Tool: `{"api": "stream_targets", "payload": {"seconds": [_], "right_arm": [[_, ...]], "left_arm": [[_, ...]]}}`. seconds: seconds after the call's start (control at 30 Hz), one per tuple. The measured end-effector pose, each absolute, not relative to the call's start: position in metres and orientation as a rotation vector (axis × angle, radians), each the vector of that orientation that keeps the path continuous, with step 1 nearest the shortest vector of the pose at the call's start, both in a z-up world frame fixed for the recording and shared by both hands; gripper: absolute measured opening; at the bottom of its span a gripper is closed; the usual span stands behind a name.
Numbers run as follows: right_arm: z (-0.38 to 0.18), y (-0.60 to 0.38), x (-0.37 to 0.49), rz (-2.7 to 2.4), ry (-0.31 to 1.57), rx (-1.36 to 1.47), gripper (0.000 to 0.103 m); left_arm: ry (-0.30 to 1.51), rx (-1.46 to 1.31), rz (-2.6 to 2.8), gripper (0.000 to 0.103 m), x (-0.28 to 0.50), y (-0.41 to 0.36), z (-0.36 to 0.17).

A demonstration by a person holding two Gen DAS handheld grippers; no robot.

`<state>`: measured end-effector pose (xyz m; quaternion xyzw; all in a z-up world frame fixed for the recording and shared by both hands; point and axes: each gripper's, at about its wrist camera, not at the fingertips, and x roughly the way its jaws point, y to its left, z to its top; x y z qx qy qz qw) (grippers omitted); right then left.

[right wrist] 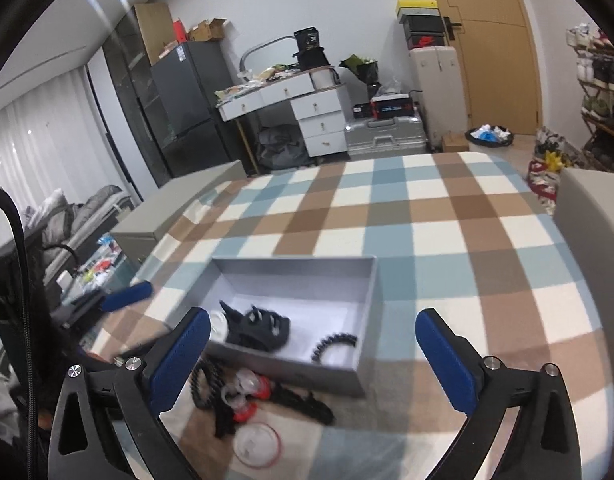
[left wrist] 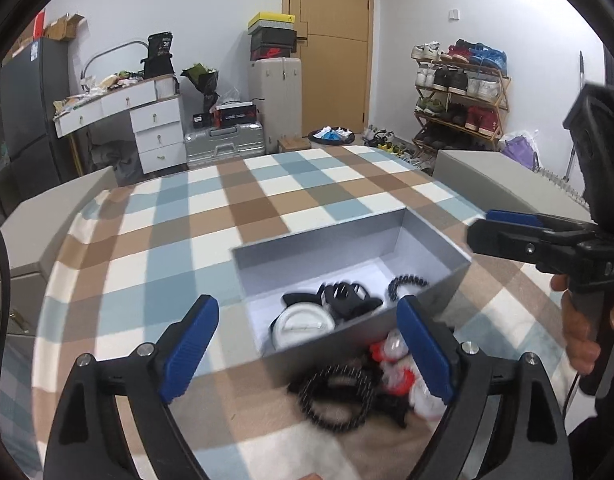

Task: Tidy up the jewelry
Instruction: 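Open both grippers and withdraw them from the box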

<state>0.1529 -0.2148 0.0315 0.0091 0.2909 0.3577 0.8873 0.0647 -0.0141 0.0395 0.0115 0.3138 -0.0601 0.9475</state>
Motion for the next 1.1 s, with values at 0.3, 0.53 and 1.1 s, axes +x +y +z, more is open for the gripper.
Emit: {"api": "stream_targets", "payload": {"seconds": [0.3,0.53,1.1], "right_arm": [[-0.008,-0.232,0.132,0.716,0.723,-0.014,0.103],[-0.023,-0.213,0.124,0.725,0.738,-0.117,0.103],[-0.038,-0.192,0.111,0.734,0.74,-0.249,0.103]], "left_arm": [[0.647,-0.024,-0.072,0.102,0.032,0.0,0.018],[0.704,0.011,-0.039,0.102,0.033,-0.004,0.001],[0.717,0.009,-0.056,0.102,0.028,-0.001,-0.004]]}}
